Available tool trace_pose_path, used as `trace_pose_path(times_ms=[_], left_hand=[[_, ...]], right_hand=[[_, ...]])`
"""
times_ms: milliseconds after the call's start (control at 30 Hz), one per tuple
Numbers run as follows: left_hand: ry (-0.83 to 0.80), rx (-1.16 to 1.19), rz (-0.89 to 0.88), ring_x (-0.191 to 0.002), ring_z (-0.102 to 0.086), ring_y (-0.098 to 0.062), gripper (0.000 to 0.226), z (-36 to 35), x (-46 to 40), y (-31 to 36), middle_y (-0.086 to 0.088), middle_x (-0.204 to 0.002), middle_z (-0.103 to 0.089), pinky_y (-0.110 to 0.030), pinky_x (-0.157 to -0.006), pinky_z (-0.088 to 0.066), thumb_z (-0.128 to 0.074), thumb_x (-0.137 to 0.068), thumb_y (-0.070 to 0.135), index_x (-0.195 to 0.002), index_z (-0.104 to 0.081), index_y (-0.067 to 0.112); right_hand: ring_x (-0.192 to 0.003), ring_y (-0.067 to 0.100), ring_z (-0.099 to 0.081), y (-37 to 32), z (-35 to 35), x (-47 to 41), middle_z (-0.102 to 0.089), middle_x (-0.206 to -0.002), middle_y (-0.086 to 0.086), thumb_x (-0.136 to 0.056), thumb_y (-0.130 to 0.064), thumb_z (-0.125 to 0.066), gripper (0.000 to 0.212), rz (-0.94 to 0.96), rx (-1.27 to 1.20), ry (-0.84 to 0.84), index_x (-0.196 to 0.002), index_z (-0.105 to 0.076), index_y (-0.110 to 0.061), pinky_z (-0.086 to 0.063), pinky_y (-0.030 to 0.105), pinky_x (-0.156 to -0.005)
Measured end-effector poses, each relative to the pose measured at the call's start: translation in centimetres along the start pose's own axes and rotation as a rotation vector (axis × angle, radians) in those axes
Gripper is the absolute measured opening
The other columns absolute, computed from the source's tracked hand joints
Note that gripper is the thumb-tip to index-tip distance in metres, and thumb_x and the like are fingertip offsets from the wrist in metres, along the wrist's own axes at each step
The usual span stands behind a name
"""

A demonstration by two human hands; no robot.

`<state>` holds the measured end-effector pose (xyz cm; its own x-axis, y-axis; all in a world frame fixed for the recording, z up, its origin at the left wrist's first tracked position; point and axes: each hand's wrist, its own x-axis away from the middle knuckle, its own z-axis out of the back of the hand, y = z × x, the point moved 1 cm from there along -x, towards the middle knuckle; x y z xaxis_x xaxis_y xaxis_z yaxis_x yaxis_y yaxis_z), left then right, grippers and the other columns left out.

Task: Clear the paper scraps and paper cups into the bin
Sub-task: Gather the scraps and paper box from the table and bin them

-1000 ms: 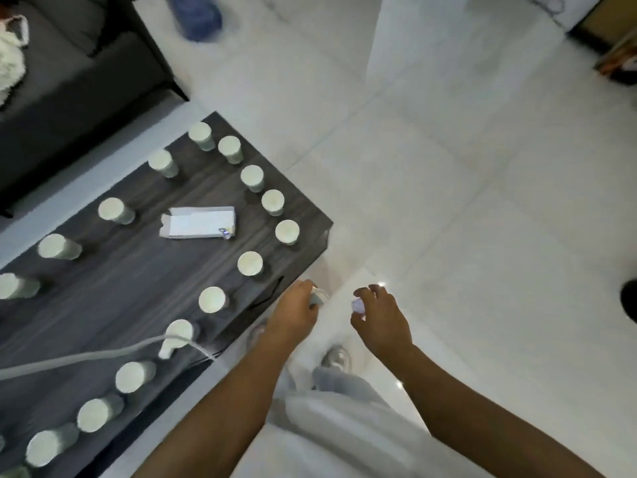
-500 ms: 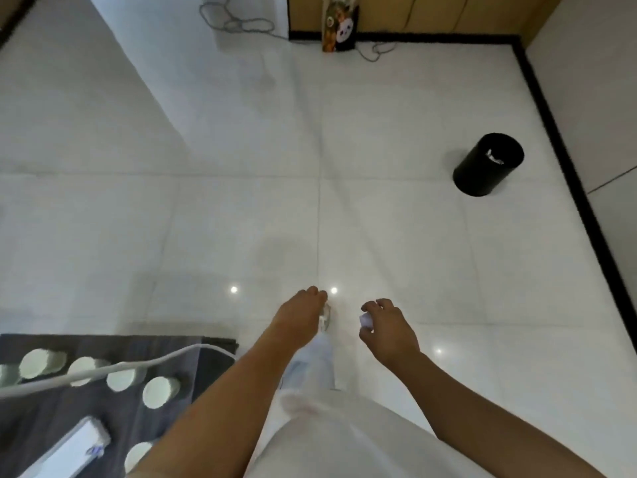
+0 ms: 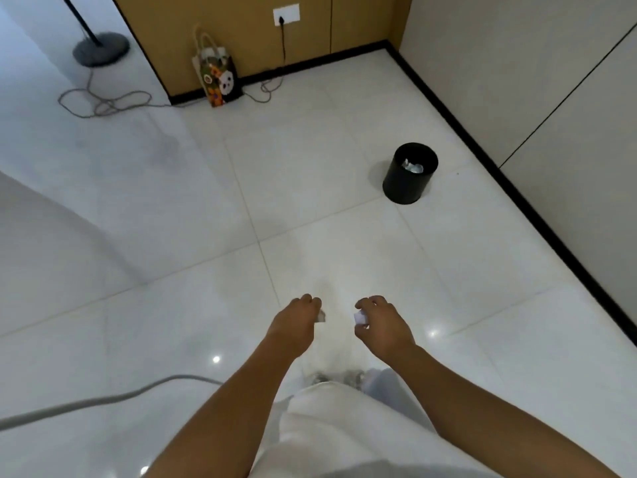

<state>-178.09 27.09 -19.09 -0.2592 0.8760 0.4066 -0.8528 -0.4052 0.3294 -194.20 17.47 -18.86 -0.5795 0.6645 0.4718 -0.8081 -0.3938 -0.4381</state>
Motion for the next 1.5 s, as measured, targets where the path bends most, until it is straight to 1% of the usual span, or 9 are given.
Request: trace_pose_path(times_ms=[233, 333, 467, 667, 933, 1067, 1200, 1333, 1500], left_hand=[[-0.087, -0.098, -0.096, -0.104, -0.053, -0.021, 0.033, 3.9, -11.4, 3.3, -0.004, -0.115, -0.051, -0.032, -0.078, -0.047, -0.044, -0.088, 0.0, -0.118, -0.05, 0.013], [-0.12, -0.123, -0.103, -0.104, -0.052, -0.021, 0.035, 5.5, -18.4, 5.8, -0.004, -0.116, -0.051, -0.031, -0.076, -0.047, -0.044, -0.087, 0.0, -0.119, -0.05, 0.014], [-0.127, -0.141, -0.123, -0.106, -0.052, -0.02, 0.036, 8.8, -27.7, 10.3, -0.002, -0.117, -0.051, -0.028, -0.073, -0.043, -0.045, -0.087, -0.001, -0.119, -0.051, 0.015], [-0.115, -0.165, -0.169, -0.108, -0.052, -0.02, 0.036, 13.1, -39.5, 17.4, -0.002, -0.118, -0.05, -0.027, -0.071, -0.041, -0.046, -0.088, 0.0, -0.121, -0.05, 0.016], [-0.207, -0.284, -0.233, -0.111, -0.051, -0.027, 0.044, 16.8, -53.8, 21.8, -0.009, -0.123, -0.048, -0.034, -0.081, -0.045, -0.051, -0.084, -0.002, -0.126, -0.046, 0.01], [-0.218, -0.327, -0.264, -0.11, -0.051, -0.027, 0.042, 18.1, -62.4, 22.8, -0.01, -0.122, -0.049, -0.034, -0.083, -0.044, -0.05, -0.085, 0.0, -0.125, -0.045, 0.009], [-0.245, -0.322, -0.257, -0.111, -0.053, -0.028, 0.044, 20.4, -70.3, 23.7, -0.012, -0.124, -0.05, -0.035, -0.089, -0.045, -0.057, -0.084, 0.003, -0.126, -0.045, 0.008], [-0.286, -0.304, -0.223, -0.112, -0.051, -0.028, 0.05, 22.3, -75.8, 24.7, -0.011, -0.128, -0.049, -0.034, -0.092, -0.044, -0.06, -0.083, 0.007, -0.13, -0.044, 0.01], [-0.303, -0.299, -0.2, -0.108, -0.052, -0.024, 0.042, 21.7, -80.9, 25.6, -0.009, -0.123, -0.05, -0.031, -0.085, -0.043, -0.051, -0.086, -0.001, -0.126, -0.045, 0.009]], right_hand=[[-0.113, 0.023, -0.054, 4.2, 6.7, -8.4, -0.049, -0.13, 0.005, -0.089, -0.02, -0.057, 0.043, -0.138, -0.124, 0.048, -0.131, -0.051, -0.019, -0.044, 0.034, -0.099], [-0.116, 0.022, -0.051, 7.3, 10.9, -13.7, -0.047, -0.131, 0.005, -0.089, -0.018, -0.056, 0.043, -0.159, -0.184, 0.066, -0.131, -0.051, -0.018, -0.048, 0.031, -0.092], [-0.118, 0.021, -0.049, 11.2, 17.9, -20.5, -0.046, -0.131, 0.004, -0.089, -0.018, -0.057, 0.043, -0.166, -0.205, 0.101, -0.131, -0.05, -0.018, -0.048, 0.03, -0.092], [-0.109, 0.023, -0.057, 15.8, 26.8, -28.3, -0.053, -0.123, 0.008, -0.086, -0.015, -0.063, 0.039, -0.17, -0.306, 0.181, -0.124, -0.057, -0.012, -0.044, 0.023, -0.086], [-0.115, 0.026, -0.055, 19.7, 34.7, -40.4, -0.051, -0.13, 0.011, -0.085, -0.014, -0.067, 0.043, -0.208, -0.367, 0.189, -0.126, -0.056, -0.01, -0.047, 0.035, -0.097], [-0.115, 0.02, -0.056, 21.6, 38.0, -48.1, -0.053, -0.13, 0.005, -0.086, -0.019, -0.066, 0.041, -0.211, -0.322, 0.14, -0.125, -0.056, -0.013, -0.048, 0.03, -0.095], [-0.117, 0.023, -0.055, 23.4, 41.3, -55.2, -0.049, -0.133, 0.007, -0.087, -0.02, -0.064, 0.043, -0.262, -0.285, 0.07, -0.129, -0.052, -0.015, -0.049, 0.037, -0.097], [-0.12, 0.023, -0.05, 24.8, 43.9, -60.1, -0.046, -0.137, 0.006, -0.087, -0.018, -0.061, 0.048, -0.256, -0.284, 0.053, -0.133, -0.05, -0.017, -0.049, 0.036, -0.096], [-0.12, 0.024, -0.05, 27.2, 45.7, -64.8, -0.046, -0.137, 0.009, -0.09, -0.028, -0.06, 0.049, -0.223, -0.284, -0.062, -0.135, -0.047, -0.015, -0.048, 0.04, -0.098]])
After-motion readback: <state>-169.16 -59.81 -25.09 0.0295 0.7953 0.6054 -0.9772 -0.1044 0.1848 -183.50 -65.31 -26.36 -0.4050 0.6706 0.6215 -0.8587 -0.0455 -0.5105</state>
